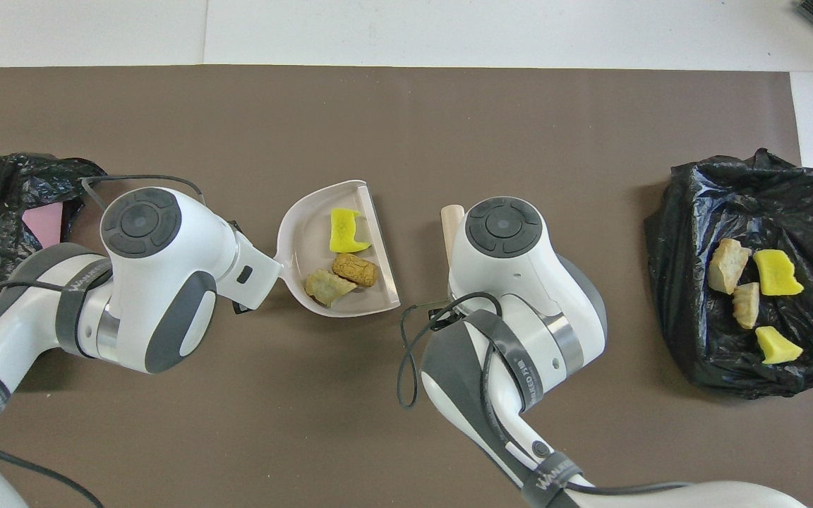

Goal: Sweep and dump trash in bin
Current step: 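Lift the dustpan with the left gripper while the right gripper sets the brush down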

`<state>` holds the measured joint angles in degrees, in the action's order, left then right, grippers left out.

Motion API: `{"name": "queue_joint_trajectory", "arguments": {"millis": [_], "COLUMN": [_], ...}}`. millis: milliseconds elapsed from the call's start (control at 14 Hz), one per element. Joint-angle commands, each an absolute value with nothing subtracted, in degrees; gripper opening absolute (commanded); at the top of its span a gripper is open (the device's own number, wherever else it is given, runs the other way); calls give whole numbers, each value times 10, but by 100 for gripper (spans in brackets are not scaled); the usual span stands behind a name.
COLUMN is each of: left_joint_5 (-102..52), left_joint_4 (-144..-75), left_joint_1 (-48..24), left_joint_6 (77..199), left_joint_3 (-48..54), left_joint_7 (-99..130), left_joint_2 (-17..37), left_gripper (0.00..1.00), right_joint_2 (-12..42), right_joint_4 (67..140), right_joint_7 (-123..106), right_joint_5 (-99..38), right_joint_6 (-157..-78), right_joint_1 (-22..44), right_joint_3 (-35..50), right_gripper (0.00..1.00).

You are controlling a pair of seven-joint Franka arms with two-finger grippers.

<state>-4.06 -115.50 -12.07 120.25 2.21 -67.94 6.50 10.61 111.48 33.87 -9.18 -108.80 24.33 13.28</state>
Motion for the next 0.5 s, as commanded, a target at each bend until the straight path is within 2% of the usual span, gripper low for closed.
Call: {"name": "queue_joint_trajectory", "arguments": {"millis": [0, 215, 429], "left_joint_5": [-71, -94, -116], "left_joint_4": [-1147, -1108, -1076], "left_joint_1": [-76, -32, 25], "left_joint_6": [1174, 1116, 1069], "left_joint_3": [27, 26, 26], "left_joint_7": [-746, -808, -872], "left_joint_2": [52, 46, 46], "left_gripper": [0, 0, 0], "right_joint_2": [36, -19, -57], "right_joint_4": [1206, 1295, 1336], "right_joint_7": [366, 377, 412], "right_joint_5": [-130, -160, -186], "right_joint_6": [-1122, -1186, -1195], "right_joint_1": [272, 316, 373], "right_joint_3": [134, 134, 134], "right_gripper": [0, 0, 0]}}
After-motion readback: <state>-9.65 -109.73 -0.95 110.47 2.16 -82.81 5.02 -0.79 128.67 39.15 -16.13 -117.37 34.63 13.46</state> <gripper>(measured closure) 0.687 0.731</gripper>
